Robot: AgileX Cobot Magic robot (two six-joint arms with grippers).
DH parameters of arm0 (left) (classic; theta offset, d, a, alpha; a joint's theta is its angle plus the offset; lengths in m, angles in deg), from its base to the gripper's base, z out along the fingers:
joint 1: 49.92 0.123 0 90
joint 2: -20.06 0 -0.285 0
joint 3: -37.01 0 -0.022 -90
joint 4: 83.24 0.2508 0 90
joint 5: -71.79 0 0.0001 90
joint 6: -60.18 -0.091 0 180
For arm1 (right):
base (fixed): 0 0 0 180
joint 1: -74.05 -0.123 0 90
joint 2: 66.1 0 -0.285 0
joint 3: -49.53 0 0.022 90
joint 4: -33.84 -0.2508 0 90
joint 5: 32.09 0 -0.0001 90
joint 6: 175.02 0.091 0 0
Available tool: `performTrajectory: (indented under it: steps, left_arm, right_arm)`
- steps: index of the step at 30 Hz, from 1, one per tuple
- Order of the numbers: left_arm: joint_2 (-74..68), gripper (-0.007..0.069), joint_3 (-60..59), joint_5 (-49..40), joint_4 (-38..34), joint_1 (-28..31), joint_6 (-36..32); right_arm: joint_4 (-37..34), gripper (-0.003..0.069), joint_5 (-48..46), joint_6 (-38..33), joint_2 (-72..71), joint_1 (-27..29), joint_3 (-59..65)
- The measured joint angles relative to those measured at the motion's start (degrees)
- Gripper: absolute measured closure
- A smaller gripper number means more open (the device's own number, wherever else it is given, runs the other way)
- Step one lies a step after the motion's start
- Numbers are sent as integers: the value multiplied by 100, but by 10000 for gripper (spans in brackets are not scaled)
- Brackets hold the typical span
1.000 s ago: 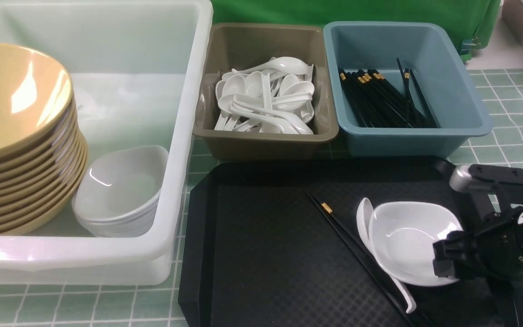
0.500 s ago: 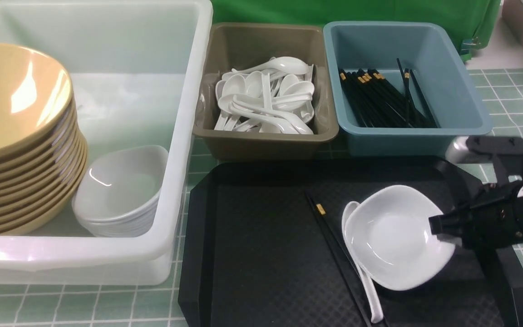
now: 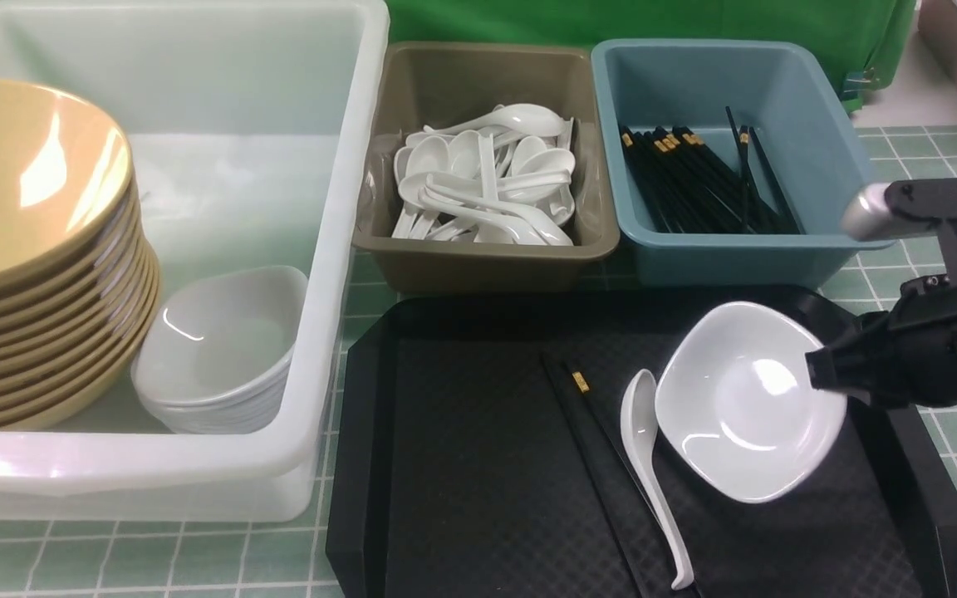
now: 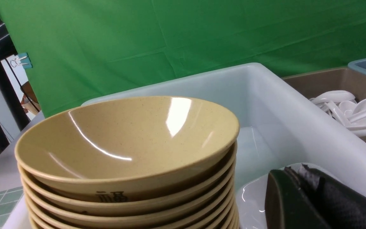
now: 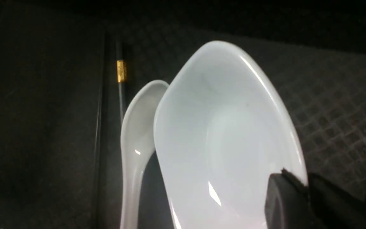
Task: On blue table put chopsticks spoon bowls plates into blue grey white boxes.
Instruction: 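Place the white bowl into the white bin on top of the stacked bowls with the right gripper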
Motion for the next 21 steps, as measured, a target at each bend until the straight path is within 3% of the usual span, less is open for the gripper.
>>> performTrajectory:
  steps: [6, 9, 13, 16, 21]
  left_arm:
    - [0, 622, 0, 0, 25, 0, 5]
    - [0, 622, 0, 0, 29, 0, 5]
    - [0, 622, 0, 26, 29, 0, 5]
    - [0, 622, 0, 36, 29, 0, 23]
    - [0, 622, 0, 31, 29, 0, 99]
  right_arm:
    - [-1037, 578, -225, -702, -277, 0, -368]
    - [-2453, 578, -227, -1611, -467, -82, -844]
    - [-4088, 578, -109, -2714, -268, -716, -1309]
    - [-4861, 578, 76, -3401, 190, -1426, -1672]
    - [-5236, 578, 516, -3768, 1441, -2483, -2584]
